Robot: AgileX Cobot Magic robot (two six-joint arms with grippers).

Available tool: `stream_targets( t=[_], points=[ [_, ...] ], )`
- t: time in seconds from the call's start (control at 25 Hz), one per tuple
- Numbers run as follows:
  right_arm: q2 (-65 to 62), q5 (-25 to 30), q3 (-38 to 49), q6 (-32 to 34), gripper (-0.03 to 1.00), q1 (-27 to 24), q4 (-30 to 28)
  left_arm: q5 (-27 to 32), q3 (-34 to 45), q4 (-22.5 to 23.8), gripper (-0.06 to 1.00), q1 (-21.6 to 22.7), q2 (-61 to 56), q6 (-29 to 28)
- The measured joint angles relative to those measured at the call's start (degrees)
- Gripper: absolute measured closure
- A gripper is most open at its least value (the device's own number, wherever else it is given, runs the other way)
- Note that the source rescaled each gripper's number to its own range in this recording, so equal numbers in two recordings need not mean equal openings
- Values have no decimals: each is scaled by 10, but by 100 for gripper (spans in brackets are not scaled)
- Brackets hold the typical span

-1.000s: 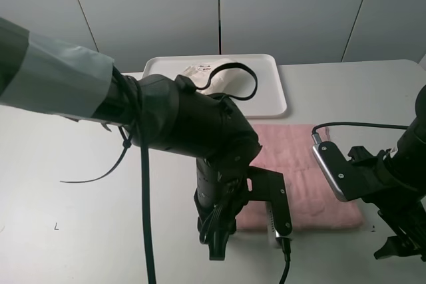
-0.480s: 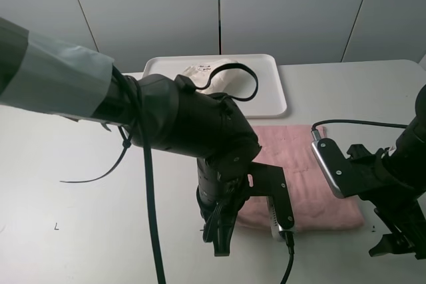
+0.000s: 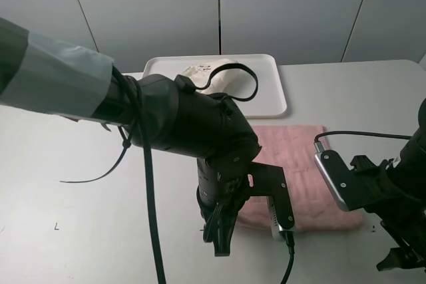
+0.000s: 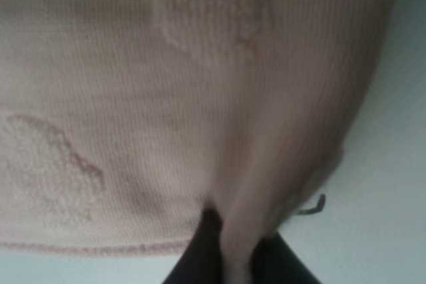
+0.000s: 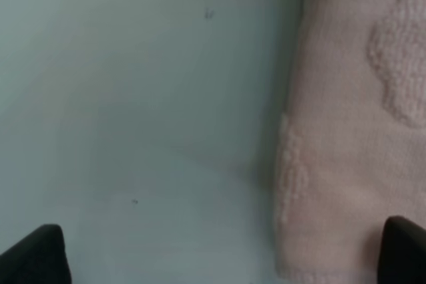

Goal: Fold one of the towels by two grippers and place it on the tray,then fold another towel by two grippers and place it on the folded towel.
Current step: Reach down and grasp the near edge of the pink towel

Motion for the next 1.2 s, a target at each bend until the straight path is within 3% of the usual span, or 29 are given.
stream_targets(
  t=[0.2,0.48,0.76,1.2],
  points=[
    [0,-11,0,0,-1,0,0,0,0,0,94,0,0,0],
    [0,-12,0,0,22,0,0,0,0,0,94,0,0,0],
    [0,-12,0,2,16,0,0,0,0,0,94,0,0,0],
    [0,-13,0,3,16,0,0,0,0,0,94,0,0,0]
  ],
)
